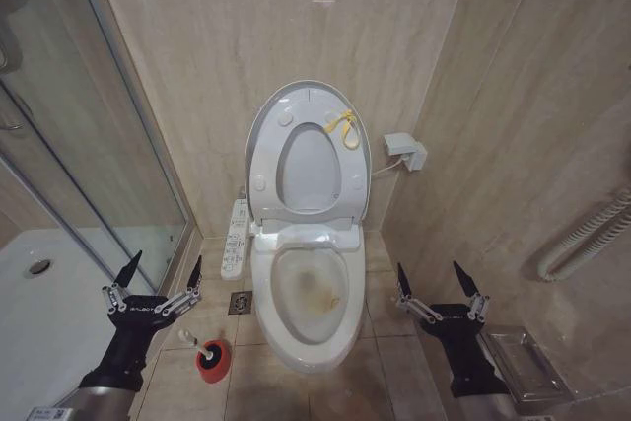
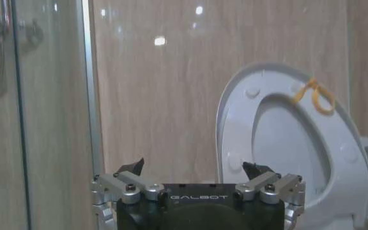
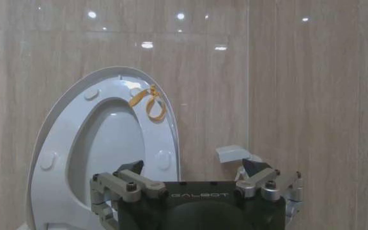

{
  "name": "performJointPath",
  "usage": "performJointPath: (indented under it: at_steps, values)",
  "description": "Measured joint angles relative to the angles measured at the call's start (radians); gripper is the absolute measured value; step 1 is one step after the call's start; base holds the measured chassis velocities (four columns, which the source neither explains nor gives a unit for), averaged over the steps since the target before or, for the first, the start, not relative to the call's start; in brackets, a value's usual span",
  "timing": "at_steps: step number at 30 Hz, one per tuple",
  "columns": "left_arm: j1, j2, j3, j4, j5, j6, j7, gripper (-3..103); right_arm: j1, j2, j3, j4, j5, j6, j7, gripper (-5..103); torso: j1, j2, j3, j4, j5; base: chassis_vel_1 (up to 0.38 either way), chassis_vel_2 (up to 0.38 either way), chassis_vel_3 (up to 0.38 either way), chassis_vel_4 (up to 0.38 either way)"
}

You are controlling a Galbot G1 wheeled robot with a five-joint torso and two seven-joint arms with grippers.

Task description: Open the toilet lid, clean the toilet bowl with a toilet brush, close the toilet lid, and flush.

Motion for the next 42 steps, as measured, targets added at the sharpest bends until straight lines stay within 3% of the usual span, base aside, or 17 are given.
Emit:
performJointPath:
  at_steps: [2,3,6,7,10,11,14,15,17,21,29,31,33,35,37,39,42]
  values:
    - [-0.009,-0.012,-0.009,0.0,-0.026,0.076,0.013,100,0.0,0.0,0.0,0.0,0.0,0.0,0.0,100,0.0,0.0,0.0,0.0,0.0,0.0,0.0,0.0,0.0]
    - [-0.009,-0.012,-0.009,0.0,-0.026,0.076,0.013,100,0.0,0.0,0.0,0.0,0.0,0.0,0.0,100,0.0,0.0,0.0,0.0,0.0,0.0,0.0,0.0,0.0]
    - [-0.022,-0.029,-0.021,0.0,-0.061,0.177,0.031,100,0.0,0.0,0.0,0.0,0.0,0.0,0.0,100,0.0,0.0,0.0,0.0,0.0,0.0,0.0,0.0,0.0]
    - [-0.022,-0.029,-0.021,0.0,-0.061,0.177,0.031,100,0.0,0.0,0.0,0.0,0.0,0.0,0.0,100,0.0,0.0,0.0,0.0,0.0,0.0,0.0,0.0,0.0]
    - [-0.037,-0.047,-0.034,0.0,-0.101,0.293,0.051,100,0.0,0.0,0.0,0.0,0.0,0.0,0.0,100,0.0,0.0,0.0,0.0,0.0,0.0,0.0,0.0,0.0]
    - [-0.037,-0.047,-0.034,0.0,-0.101,0.293,0.051,100,0.0,0.0,0.0,0.0,0.0,0.0,0.0,100,0.0,0.0,0.0,0.0,0.0,0.0,0.0,0.0,0.0]
    - [-0.05,-0.063,-0.046,0.0,-0.135,0.393,0.068,100,0.0,0.0,0.0,0.0,0.0,0.0,0.0,100,0.0,0.0,0.0,0.0,0.0,0.0,0.0,0.0,0.0]
    - [-0.05,-0.063,-0.046,0.0,-0.135,0.393,0.068,100,0.0,0.0,0.0,0.0,0.0,0.0,0.0,100,0.0,0.0,0.0,0.0,0.0,0.0,0.0,0.0,0.0]
    - [-0.059,-0.075,-0.055,0.0,-0.161,0.469,0.081,100,0.0,0.0,0.0,0.0,0.0,0.0,0.0,100,0.0,0.0,0.0,0.0,0.0,0.0,0.0,0.0,0.0]
    - [-0.064,-0.081,-0.059,0.0,-0.173,0.504,0.087,100,0.0,0.0,0.0,0.0,0.0,0.0,0.0,100,0.0,0.0,0.0,0.0,0.0,0.0,0.0,0.0,0.0]
    - [-0.063,-0.08,-0.062,0.0,-0.173,0.497,0.092,100,0.0,0.0,0.0,0.0,0.0,0.0,0.0,100,0.0,0.0,0.0,0.0,0.0,0.0,0.0,0.0,0.0]
    - [-0.054,-0.071,-0.07,0.0,-0.163,0.43,0.106,100,0.0,0.0,0.0,0.0,0.0,0.0,0.0,100,0.0,0.0,0.0,0.0,0.0,0.0,0.0,0.0,0.0]
    - [-0.051,-0.068,-0.072,0.0,-0.158,0.405,0.111,100,0.0,0.0,0.0,0.0,0.0,0.0,0.0,100,0.0,0.0,0.0,0.0,0.0,0.0,0.0,0.0,0.0]
    - [-0.037,-0.053,-0.083,0.0,-0.139,0.303,0.132,101,0.0,0.0,0.0,0.0,0.0,0.0,0.0,100,0.0,0.0,0.0,0.0,0.0,0.0,0.0,0.0,0.0]
    - [-0.034,-0.049,-0.086,0.0,-0.135,0.279,0.137,101,0.0,0.0,0.0,0.0,0.0,0.0,0.0,100,0.0,0.0,0.0,0.0,0.0,0.0,0.0,0.0,0.0]
    - [-0.024,-0.038,-0.095,0.0,-0.121,0.2,0.153,101,0.0,0.0,0.0,0.0,0.0,0.0,0.0,100,0.0,0.0,0.0,0.0,0.0,0.0,0.0,0.0,0.0]
    - [-0.022,-0.033,-0.099,0.0,-0.116,0.171,0.16,100,0.0,0.0,0.0,0.0,0.0,0.0,0.0,100,0.0,0.0,0.0,0.0001,-0.0002,0.0,0.0,0.0,0.0]
